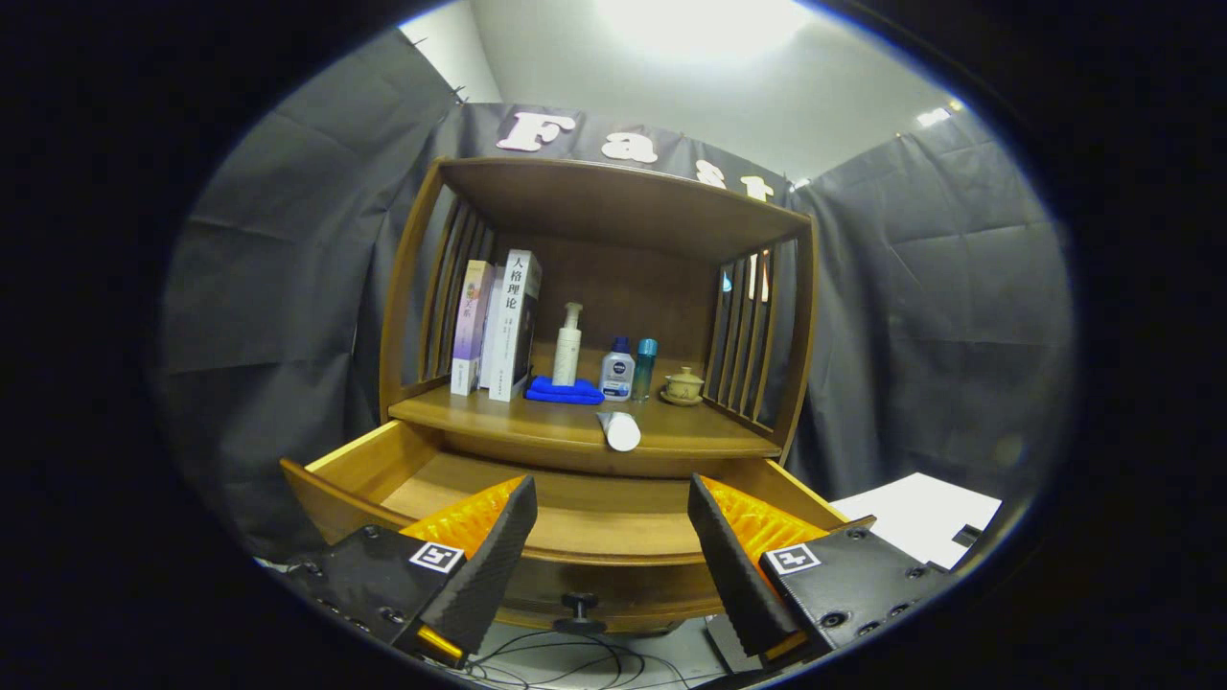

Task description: Pull open the drawer, take out the items inside it, and place them on the countertop above the cabinet.

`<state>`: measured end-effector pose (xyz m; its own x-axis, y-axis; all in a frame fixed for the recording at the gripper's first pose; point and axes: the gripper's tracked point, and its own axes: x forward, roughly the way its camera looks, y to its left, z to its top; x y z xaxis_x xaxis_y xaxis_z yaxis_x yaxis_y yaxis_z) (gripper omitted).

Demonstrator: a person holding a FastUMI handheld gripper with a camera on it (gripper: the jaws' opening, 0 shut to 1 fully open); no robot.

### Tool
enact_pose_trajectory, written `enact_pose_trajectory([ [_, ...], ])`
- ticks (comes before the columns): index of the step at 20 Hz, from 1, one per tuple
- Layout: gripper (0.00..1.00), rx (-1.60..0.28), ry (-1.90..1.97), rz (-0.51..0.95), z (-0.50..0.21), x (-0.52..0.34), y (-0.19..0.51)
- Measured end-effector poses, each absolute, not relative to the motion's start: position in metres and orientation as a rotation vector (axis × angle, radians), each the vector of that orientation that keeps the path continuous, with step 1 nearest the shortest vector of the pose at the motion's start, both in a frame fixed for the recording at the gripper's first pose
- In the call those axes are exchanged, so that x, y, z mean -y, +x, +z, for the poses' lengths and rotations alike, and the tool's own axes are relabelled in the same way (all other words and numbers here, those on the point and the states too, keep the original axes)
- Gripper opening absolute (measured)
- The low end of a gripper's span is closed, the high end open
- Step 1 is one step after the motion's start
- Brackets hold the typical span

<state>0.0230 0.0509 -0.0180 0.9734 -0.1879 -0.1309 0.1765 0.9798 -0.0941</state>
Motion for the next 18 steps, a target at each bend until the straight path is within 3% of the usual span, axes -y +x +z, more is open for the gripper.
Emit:
enact_pose_trajectory([
  [18, 0.98, -0.282, -0.009, -0.117, -0.135, -0.064, 0.017],
])
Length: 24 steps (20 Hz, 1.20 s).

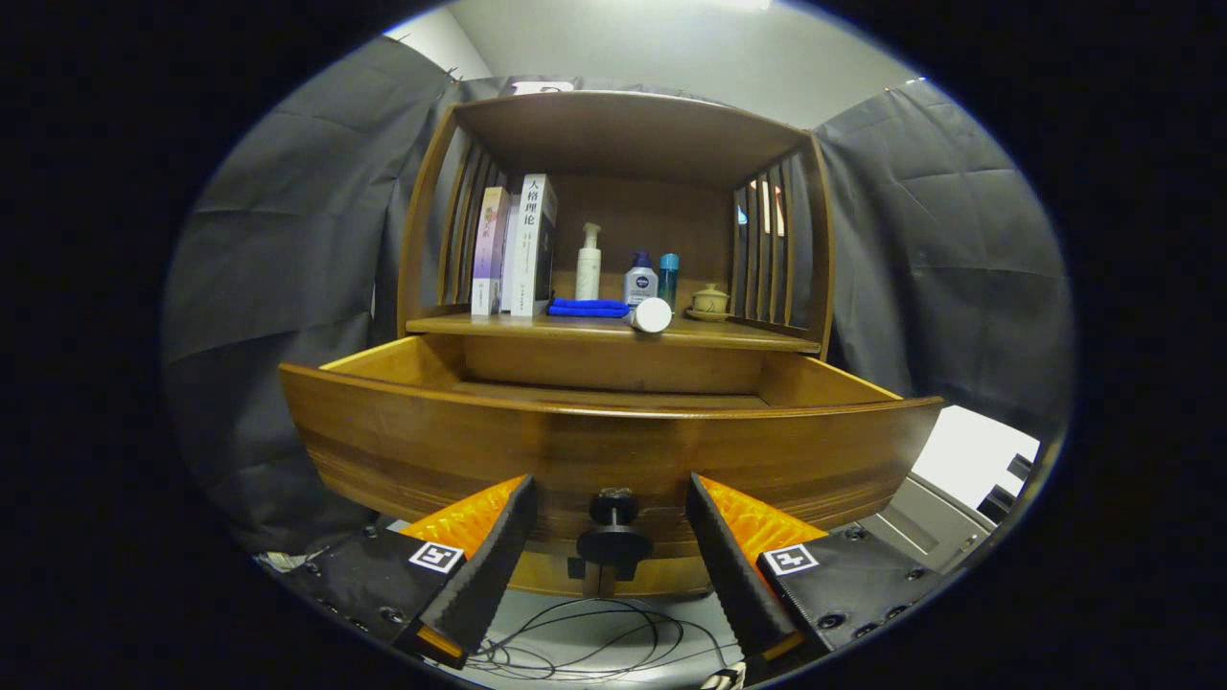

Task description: Pull open the drawer, take out the items inside it, and place them on the countertop above the cabinet.

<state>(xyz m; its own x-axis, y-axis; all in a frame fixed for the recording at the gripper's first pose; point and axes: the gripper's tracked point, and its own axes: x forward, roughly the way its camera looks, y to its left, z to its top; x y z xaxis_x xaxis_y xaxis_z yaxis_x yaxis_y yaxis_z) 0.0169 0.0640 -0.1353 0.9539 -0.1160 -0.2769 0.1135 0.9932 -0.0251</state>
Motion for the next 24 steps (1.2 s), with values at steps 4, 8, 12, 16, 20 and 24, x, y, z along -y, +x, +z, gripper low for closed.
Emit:
enact_pose_trajectory([
  [4, 0.98, -0.272, -0.017, -0.111, -0.141, -0.06, 0.026],
  [8, 0.98, -0.247, -0.024, -0.104, -0.14, -0.059, 0.027],
  [12, 0.98, -0.246, -0.015, -0.086, -0.139, -0.053, 0.047],
  [16, 0.97, -0.249, -0.021, -0.077, -0.138, -0.048, 0.072],
  [20, 0.97, -0.24, 0.001, -0.075, -0.132, -0.047, 0.093],
  [24, 0.97, -0.258, 0.002, -0.079, -0.135, -0.045, 0.117],
])
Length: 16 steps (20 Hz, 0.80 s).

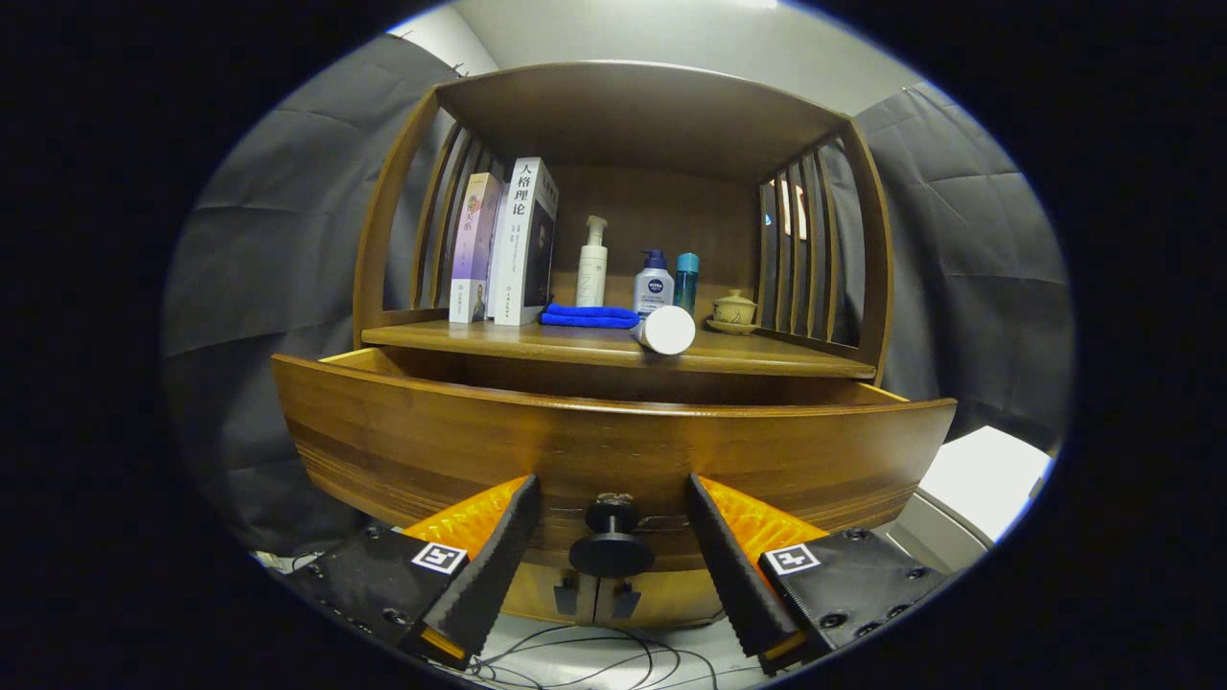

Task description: Pull open the drawer, take out the items inside it, and place them on the countertop above the cabinet.

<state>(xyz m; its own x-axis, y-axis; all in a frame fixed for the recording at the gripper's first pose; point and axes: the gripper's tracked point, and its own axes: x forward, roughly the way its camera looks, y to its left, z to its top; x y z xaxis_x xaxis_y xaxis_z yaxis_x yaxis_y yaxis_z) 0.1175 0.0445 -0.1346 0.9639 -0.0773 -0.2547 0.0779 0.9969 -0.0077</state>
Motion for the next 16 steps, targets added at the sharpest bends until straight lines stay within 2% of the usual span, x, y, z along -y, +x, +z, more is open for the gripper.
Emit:
enact_pose_trajectory([
  [16, 0.97, -0.249, 0.006, -0.062, -0.137, -0.039, 0.171],
])
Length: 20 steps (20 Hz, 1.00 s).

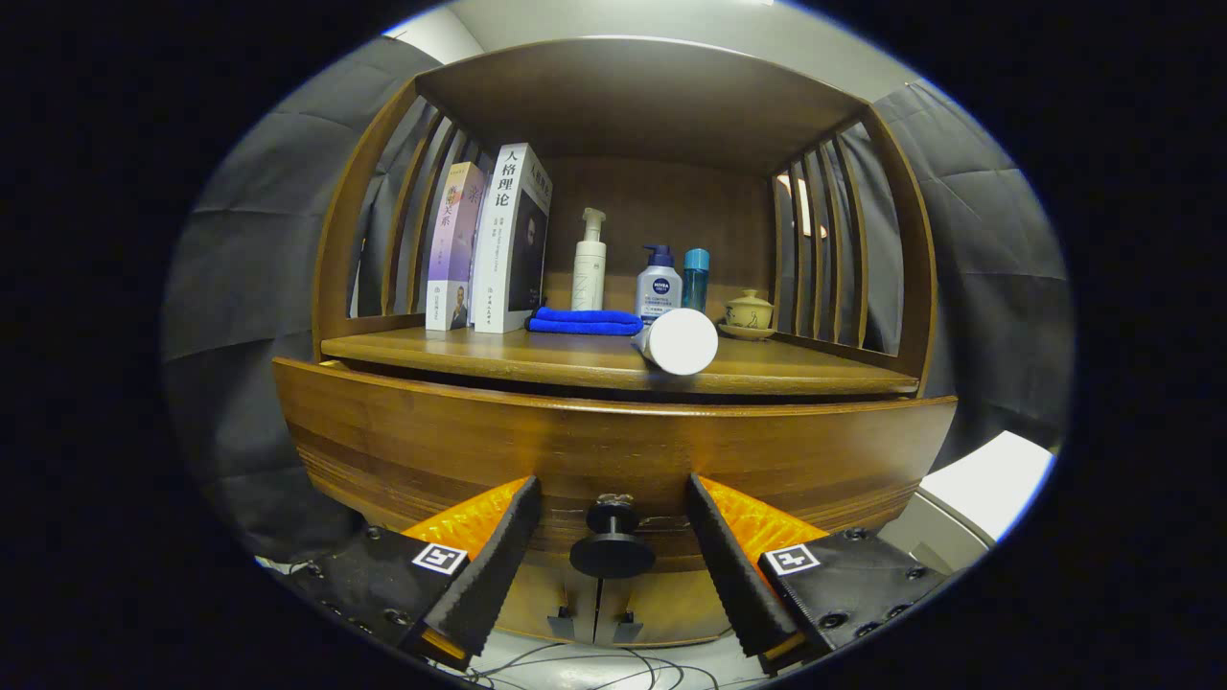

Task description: Pull open the drawer, take out the items inside it, and place them on the countertop above the cabinet.

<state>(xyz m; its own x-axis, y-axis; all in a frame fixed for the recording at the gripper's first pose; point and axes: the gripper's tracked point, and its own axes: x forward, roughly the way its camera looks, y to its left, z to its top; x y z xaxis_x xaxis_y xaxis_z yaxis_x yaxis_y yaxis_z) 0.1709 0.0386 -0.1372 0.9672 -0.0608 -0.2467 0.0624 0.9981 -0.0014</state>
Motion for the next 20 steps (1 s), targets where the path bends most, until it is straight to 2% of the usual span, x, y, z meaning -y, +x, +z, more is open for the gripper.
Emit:
enact_pose_trajectory([
  [9, 0.98, -0.252, 0.021, -0.064, -0.143, -0.035, 0.212],
  [13, 0.98, -0.239, -0.002, -0.052, -0.141, -0.036, 0.209],
  [20, 0.98, -0.179, -0.011, -0.067, -0.095, -0.025, 0.158],
])
